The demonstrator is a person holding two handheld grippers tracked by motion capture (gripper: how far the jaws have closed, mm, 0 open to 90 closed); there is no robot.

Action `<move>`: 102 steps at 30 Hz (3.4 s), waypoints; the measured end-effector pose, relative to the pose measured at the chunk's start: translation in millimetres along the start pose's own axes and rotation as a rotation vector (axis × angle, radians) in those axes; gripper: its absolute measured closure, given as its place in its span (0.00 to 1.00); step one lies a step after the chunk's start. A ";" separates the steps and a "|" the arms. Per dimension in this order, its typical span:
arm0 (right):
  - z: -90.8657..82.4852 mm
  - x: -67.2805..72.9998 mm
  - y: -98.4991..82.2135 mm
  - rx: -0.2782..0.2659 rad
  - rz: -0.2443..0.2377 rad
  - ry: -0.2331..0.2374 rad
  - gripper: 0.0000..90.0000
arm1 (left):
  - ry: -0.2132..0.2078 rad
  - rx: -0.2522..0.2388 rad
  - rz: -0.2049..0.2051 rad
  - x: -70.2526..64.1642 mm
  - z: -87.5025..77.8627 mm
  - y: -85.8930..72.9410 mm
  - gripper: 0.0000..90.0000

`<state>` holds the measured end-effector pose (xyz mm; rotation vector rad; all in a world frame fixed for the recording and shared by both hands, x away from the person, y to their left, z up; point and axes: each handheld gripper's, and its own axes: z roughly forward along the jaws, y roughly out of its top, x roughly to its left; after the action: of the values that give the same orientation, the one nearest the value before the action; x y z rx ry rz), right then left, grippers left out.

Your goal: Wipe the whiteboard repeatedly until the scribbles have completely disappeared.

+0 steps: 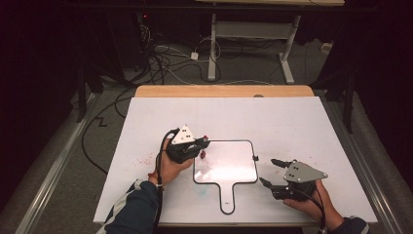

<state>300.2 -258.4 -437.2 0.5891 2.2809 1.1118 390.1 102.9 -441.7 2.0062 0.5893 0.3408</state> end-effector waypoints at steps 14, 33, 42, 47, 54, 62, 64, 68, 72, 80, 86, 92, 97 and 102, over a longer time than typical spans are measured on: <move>-0.5 1.0 1.3 -0.005 -0.008 0.004 0.34 | -0.050 -0.018 0.056 -18.6 2.4 -1.3 0.87; -2.6 0.9 1.5 -0.010 -0.011 -0.002 0.34 | -0.051 -0.117 0.010 -34.9 -3.6 -19.0 0.87; -2.4 1.8 2.6 -0.013 -0.020 0.000 0.34 | 0.009 -0.108 0.044 -24.9 -9.5 -21.9 0.87; -2.2 1.4 2.3 -0.013 -0.021 0.000 0.34 | 0.044 -0.110 -0.012 -5.7 -16.0 -25.9 0.87; -2.0 1.2 2.1 -0.012 -0.021 -0.001 0.34 | -0.038 -0.126 -0.002 -26.4 -2.0 -20.1 0.87; -1.8 2.3 2.7 -0.009 -0.021 0.000 0.34 | -0.140 -0.110 0.095 -58.4 10.0 -9.4 0.87; -2.4 2.3 2.5 -0.009 -0.022 -0.002 0.34 | -0.092 -0.092 0.077 -52.5 6.1 -10.3 0.87; -4.2 0.6 2.1 -0.013 -0.017 -0.009 0.34 | -0.015 -0.077 0.039 -31.2 -3.2 -14.0 0.87; -4.6 0.8 1.9 -0.009 -0.018 -0.014 0.34 | 0.029 -0.064 0.013 -15.7 -14.7 -19.2 0.87; -3.5 1.5 2.9 -0.010 -0.018 -0.012 0.34 | -0.042 -0.056 0.032 -33.1 -13.2 -17.5 0.87; -4.0 1.4 3.8 -0.018 -0.013 -0.014 0.34 | -0.093 -0.048 0.070 -54.0 -10.6 -15.1 0.87; -5.0 1.9 4.1 -0.023 -0.017 -0.018 0.34 | 0.004 -0.030 0.072 -40.0 -16.8 -16.5 0.87; -5.1 1.1 3.8 -0.025 -0.010 -0.021 0.34 | 0.006 -0.047 0.032 -30.2 -20.3 -21.0 0.87; -4.0 1.4 3.5 -0.021 -0.012 -0.018 0.34 | -0.066 -0.055 0.028 -45.6 -20.9 -22.5 0.87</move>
<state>297.1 -257.9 -432.6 0.5742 2.2522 1.1184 336.0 102.9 -451.1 1.9664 0.5062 0.3031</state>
